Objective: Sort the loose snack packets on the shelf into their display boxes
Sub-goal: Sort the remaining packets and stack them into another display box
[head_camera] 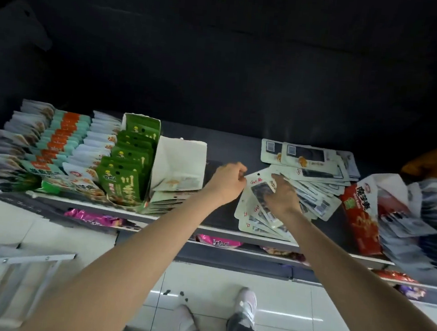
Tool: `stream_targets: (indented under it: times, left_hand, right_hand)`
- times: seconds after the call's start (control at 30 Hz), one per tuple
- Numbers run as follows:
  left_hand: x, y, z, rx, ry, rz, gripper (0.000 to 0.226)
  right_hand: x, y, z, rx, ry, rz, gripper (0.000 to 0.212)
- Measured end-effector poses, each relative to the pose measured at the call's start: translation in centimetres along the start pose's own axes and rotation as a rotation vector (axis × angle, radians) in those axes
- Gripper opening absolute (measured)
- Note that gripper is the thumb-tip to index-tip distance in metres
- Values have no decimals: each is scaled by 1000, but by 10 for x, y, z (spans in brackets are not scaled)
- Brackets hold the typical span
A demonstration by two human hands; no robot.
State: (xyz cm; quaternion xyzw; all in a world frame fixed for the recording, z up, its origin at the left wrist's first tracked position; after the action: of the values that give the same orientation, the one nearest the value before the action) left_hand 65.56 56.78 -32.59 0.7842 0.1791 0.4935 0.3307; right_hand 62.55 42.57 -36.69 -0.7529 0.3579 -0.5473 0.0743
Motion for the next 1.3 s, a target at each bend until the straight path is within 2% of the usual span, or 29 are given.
stream_targets:
  times: [0.1,0.2,0.3,0.37,0.5,0.57,0.63,0.67,0.77,0.83,0.9,1.0,1.07,1.17,1.23,1.3]
  left_hand:
    - [-37,-15,20,237,-79,-41,25]
    - [-59,-35,37,454,-42,-165,26]
    - [-68,-44,56,560,37,-294,32]
    - [-68,-43,61,594,73,-286,29]
    - [-58,-21,61,472,167,-188,21]
    - [-53,-6,54,372,180,-236,20]
    - [-42,7,44,273,200,-328,10]
    - [-32,15,37,214,217,-370,6]
    - [7,35,14,-17,293,-405,16]
    - [34,38,-4,-140,352,-332,6]
    - [61,27,-18,-170,457,-223,31]
    - [101,0,-40,-129,576,-250,59]
    - [122,-15,-54,-157,580,-370,65]
    - [142,-36,-74,-164,626,-340,52]
    - [145,-56,-80,-106,617,-252,25]
    - [141,-77,-80,-31,556,-228,17]
  right_hand:
    - [-16,30,7,39,-123,-130,67]
    - [-24,46,12,86,-157,-227,75]
    - [-20,52,21,140,-142,-273,72]
    - [-13,53,26,145,-154,-271,67]
    - [-6,45,24,156,-224,-286,68]
    - [-6,37,19,169,-228,-290,72]
    - [1,23,11,183,-155,-258,72]
    - [7,13,7,216,-96,-264,64]
    - [34,-19,-4,285,91,-303,27]
    - [53,-36,-10,249,162,-77,23]
    - [65,-53,-13,231,175,313,23]
    - [58,-89,-27,236,-13,783,25]
    - [43,-117,-39,284,-131,871,24]
    - [16,-146,-48,355,-152,782,20]
    - [0,-155,-46,378,-76,622,16]
    - [-15,-158,-43,396,-37,414,12]
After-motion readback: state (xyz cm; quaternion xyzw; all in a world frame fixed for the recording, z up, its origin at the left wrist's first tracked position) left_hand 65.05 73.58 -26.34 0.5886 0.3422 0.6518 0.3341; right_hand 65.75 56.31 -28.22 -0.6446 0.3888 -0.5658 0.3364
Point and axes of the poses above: each hand's wrist, its own z-axis towards the middle knuckle, its own x-axis out of the back of the hand, y = z × x, the point moved 6 cm from there along z, towards the middle knuckle, and after that the axes turned 1 degree about x, right-handed, at the moved point
